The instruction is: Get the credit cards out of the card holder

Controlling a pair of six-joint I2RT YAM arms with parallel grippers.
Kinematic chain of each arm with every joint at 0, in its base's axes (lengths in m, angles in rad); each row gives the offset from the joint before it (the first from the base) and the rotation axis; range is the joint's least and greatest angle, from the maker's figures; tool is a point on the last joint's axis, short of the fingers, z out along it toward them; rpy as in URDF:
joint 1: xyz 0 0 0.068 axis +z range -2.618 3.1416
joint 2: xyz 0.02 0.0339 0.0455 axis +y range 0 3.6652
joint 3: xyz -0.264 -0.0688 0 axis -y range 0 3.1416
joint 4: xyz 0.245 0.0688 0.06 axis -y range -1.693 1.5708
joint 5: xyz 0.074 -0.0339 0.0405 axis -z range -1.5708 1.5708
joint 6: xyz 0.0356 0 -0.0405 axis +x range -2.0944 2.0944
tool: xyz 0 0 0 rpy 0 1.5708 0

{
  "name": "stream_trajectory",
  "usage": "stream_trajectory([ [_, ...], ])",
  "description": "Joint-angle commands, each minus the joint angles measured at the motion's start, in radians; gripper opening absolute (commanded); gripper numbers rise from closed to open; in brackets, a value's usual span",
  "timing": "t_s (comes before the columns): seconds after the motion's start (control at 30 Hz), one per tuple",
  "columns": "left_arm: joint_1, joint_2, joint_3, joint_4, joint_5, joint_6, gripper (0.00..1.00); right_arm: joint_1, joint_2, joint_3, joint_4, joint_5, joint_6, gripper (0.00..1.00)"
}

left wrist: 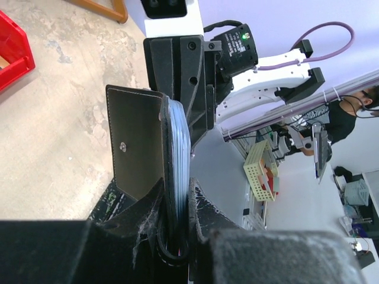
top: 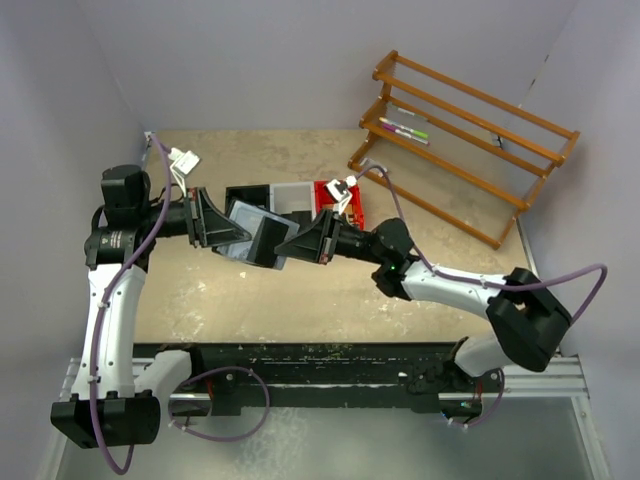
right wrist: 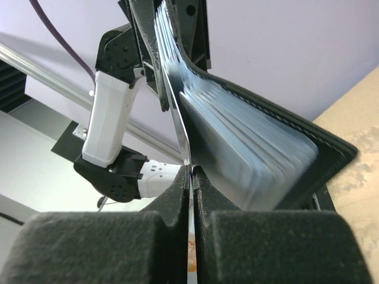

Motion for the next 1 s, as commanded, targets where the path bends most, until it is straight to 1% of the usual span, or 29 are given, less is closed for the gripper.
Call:
stream_trajectory([
  [0.0,-0.002,-0.007,0.08,-0.02,0.02,0.052,0.11,-0.077,-0.082,-0.065,-0.047,-0.01,-0.002,0.0],
  [0.1,-0.002,0.02,0.138,-0.166,-0.106,0.215,0.11,-0.152,-0.158,-0.1,-0.127,-0.041,-0.015,0.0],
  [0.13,-0.002,0.033,0.156,-0.211,-0.178,0.27,0.1,-0.182,-0.178,-0.101,-0.17,-0.051,-0.032,0.0],
  [0.2,-0.002,0.06,0.18,-0.277,-0.252,0.348,0.1,-0.22,-0.208,-0.086,-0.281,-0.067,-0.077,0.0],
  [0.3,-0.002,0.073,0.186,-0.309,-0.361,0.403,0.09,-0.272,-0.21,-0.019,-0.495,-0.075,-0.184,0.0],
  [0.4,-0.002,0.067,0.186,-0.313,-0.445,0.434,0.08,-0.305,-0.162,0.074,-0.708,-0.042,-0.296,0.0],
  [0.47,-0.002,0.065,0.188,-0.331,-0.467,0.455,0.08,-0.309,-0.099,0.163,-0.895,0.011,-0.395,0.0],
  [0.53,-0.002,0.06,0.193,-0.351,-0.47,0.478,0.08,-0.309,-0.026,0.261,-1.005,0.052,-0.478,0.0],
  [0.6,-0.002,0.055,0.2,-0.372,-0.463,0.5,0.08,-0.31,0.064,0.336,-1.077,0.071,-0.529,0.0],
  [0.7,-0.002,0.042,0.206,-0.391,-0.453,0.522,0.08,-0.308,0.181,0.444,-1.119,0.136,-0.58,0.0],
  [0.97,-0.002,0.031,0.224,-0.446,-0.378,0.555,0.07,-0.273,0.439,0.687,-1.226,0.21,-0.623,0.0],
])
